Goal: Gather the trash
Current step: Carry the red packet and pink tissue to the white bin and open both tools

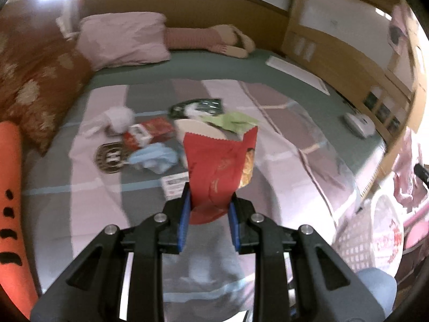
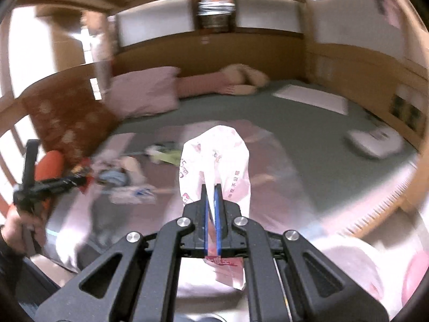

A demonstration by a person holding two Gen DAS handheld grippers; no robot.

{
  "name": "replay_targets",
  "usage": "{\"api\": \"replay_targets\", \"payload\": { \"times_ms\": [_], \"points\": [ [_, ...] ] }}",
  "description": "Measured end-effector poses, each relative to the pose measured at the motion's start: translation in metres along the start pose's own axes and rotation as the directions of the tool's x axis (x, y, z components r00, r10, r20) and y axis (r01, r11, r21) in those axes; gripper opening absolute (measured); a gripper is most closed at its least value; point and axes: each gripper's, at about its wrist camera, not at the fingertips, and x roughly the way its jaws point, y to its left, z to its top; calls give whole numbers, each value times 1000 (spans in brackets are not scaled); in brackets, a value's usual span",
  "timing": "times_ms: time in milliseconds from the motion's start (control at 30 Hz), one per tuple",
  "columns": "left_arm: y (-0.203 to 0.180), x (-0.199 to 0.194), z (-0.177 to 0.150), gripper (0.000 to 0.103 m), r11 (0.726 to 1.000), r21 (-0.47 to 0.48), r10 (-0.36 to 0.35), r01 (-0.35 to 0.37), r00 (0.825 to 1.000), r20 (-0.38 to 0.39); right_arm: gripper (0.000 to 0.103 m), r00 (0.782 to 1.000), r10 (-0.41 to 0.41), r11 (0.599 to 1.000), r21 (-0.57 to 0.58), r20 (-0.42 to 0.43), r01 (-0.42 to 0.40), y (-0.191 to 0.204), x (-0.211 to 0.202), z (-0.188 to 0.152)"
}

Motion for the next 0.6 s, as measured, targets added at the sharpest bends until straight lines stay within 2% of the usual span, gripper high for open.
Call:
{"api": "replay_targets", "payload": {
  "times_ms": [100, 133, 167, 200, 233, 333, 400, 467, 500, 567, 600],
  "points": [
    [-26, 0, 1, 26, 998, 50, -44, 44, 999, -2, 5, 997, -74, 995, 62, -38, 76, -43, -14, -34],
    [-40, -1, 2, 26, 995, 75, -73, 74, 997, -8, 8, 993, -101, 990, 96, -63, 107, -61, -15, -48],
    [-56, -2, 2, 26, 990, 102, -100, 101, 995, -15, 15, 987, -126, 985, 110, -97, 136, -70, -13, -58],
    [-78, -2, 1, 26, 981, 144, -130, 133, 991, -30, 38, 979, -152, 978, 122, -135, 169, -77, -12, -67],
    [-93, -3, -1, 26, 973, 170, -150, 154, 988, -42, 52, 973, -184, 968, 144, -141, 204, -89, -17, -77],
    [-160, -9, -8, 26, 933, 261, -234, 248, 969, -84, 67, 970, -235, 944, 221, -64, 243, -107, -43, -81],
    [-203, -11, -13, 26, 897, 278, -315, 343, 938, -142, 70, 966, -259, 930, 268, -3, 250, -116, -63, -77],
    [-257, -14, -24, 26, 839, 317, -392, 442, 896, -210, 70, 960, -275, 921, 302, 53, 247, -123, -83, -68],
    [-289, -18, -31, 26, 799, 350, -426, 489, 871, -245, 70, 958, -277, 918, 315, 76, 241, -127, -93, -64],
    [-329, -19, -40, 28, 753, 373, -459, 542, 839, -293, 72, 953, -277, 916, 333, 124, 223, -131, -112, -57],
    [-353, -16, -45, 35, 729, 373, -474, 574, 816, -330, 74, 950, -278, 916, 337, 140, 219, -132, -118, -53]
  ]
}}
